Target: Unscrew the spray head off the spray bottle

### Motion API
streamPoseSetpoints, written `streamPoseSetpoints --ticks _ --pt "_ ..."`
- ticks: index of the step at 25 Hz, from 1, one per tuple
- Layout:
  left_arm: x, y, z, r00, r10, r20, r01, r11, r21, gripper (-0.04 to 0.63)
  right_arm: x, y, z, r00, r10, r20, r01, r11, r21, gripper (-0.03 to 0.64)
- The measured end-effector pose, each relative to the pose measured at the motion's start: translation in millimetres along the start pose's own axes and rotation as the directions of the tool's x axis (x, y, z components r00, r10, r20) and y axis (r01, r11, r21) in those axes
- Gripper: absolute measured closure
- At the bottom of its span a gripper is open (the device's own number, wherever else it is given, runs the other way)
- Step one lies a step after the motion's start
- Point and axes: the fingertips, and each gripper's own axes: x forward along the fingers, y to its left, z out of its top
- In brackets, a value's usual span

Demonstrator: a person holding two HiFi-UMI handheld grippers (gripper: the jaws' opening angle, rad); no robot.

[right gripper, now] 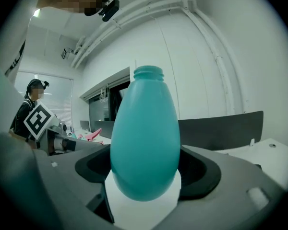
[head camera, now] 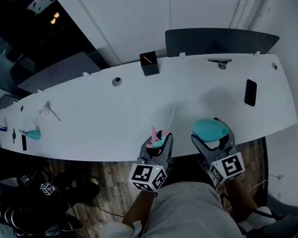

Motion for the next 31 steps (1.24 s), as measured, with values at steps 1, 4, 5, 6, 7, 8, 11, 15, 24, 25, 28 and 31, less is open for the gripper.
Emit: streamPoseSetpoints --ticks 1,4,5,6,7,8,11,15,24,25,28,31 --pt "-5.0 -1.0 0.4 1.000 -0.004 0.007 0.003 1.000 0.017 0.468 -5.3 4.7 0.8 1.000 -0.011 0.004 0.011 1.000 -0.001 0.202" --pt "-16.4 -9.4 -3.5 0.999 -0.032 0.006 0.032 0.999 0.025 0.468 -24.4 16.6 4.8 0.999 -0.031 0.012 0.031 1.000 -0.001 0.202" --pt "-18.9 -14.3 -7.4 0.999 -0.042 -0.001 0.042 0.999 0.022 0.468 -32.3 18.8 5.8 0.999 -0.035 0.017 0.035 0.999 0.001 0.202" --pt "-20.7 -19.5 -11.3 0.999 -0.050 -0.010 0.050 0.999 0.021 0.468 -39.9 19.6 6.5 0.999 -0.038 0.023 0.038 0.999 0.007 0.202" --pt "-21.9 -24.6 -14.5 0.998 -0.056 -0.016 0.057 0.998 0.022 0.468 -46.2 19.1 7.2 0.999 -0.041 0.030 0.041 0.999 0.014 0.202" --pt "-22.5 -29.4 -16.3 0.998 -0.061 -0.021 0.062 0.998 0.025 0.468 -51.3 17.7 8.1 0.998 -0.045 0.037 0.044 0.999 0.019 0.202" --pt "-20.7 -44.9 -12.9 0.998 -0.064 -0.010 0.065 0.996 0.062 0.468 -60.7 11.8 12.9 0.997 -0.055 0.050 0.055 0.998 -0.006 0.202" --pt "-13.7 -72.2 -5.6 0.998 -0.065 0.015 0.063 0.991 0.117 0.468 -69.7 5.0 23.3 0.997 -0.045 0.065 0.047 0.998 -0.035 0.203" --pt "-5.7 -98.9 -4.8 0.998 -0.041 0.045 0.035 0.993 0.117 0.468 -86.0 -15.6 29.0 0.996 -0.024 0.084 0.027 0.999 -0.039 0.204" --pt "-5.2 -100.5 -4.9 0.998 -0.038 0.046 0.032 0.992 0.119 0.468 -86.1 -16.6 28.5 0.996 -0.020 0.085 0.023 0.999 -0.037 0.203" --pt "-5.8 -104.7 -5.9 0.998 -0.036 0.047 0.030 0.993 0.114 0.468 -86.0 -16.8 24.5 0.996 -0.005 0.085 0.008 0.999 -0.032 0.204" --pt "-7.2 -111.0 -7.8 0.998 -0.044 0.047 0.038 0.993 0.115 0.468 -88.7 -16.3 23.8 0.997 0.000 0.077 0.003 0.999 -0.042 0.204"
